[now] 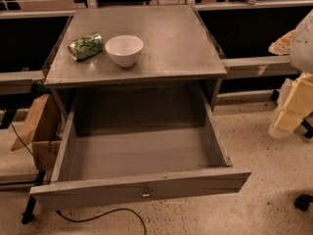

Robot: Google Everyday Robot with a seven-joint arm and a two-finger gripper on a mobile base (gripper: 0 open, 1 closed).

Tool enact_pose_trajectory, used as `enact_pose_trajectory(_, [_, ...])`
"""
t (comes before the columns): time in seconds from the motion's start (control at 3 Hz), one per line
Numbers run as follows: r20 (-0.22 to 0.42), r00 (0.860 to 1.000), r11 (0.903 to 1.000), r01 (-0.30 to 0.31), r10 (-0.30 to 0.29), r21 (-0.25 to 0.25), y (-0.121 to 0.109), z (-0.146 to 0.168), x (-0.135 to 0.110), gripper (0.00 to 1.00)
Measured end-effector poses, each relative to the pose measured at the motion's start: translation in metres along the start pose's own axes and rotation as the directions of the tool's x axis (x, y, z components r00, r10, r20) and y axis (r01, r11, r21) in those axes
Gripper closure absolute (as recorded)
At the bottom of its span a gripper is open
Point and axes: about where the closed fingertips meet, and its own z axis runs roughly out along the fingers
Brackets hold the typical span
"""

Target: Close top drawer

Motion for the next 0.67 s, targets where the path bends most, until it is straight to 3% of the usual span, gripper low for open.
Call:
enact_pose_trajectory(0.33, [0.091, 0.996, 0.9998, -0.019, 0.019, -0.001, 0.038, 0.013, -0.003, 0.00])
enact_pose_trajectory(0.67, [0.228, 0.973, 0.9990, -0.035, 0.041, -0.028, 0.088, 0.042, -0.037, 0.00])
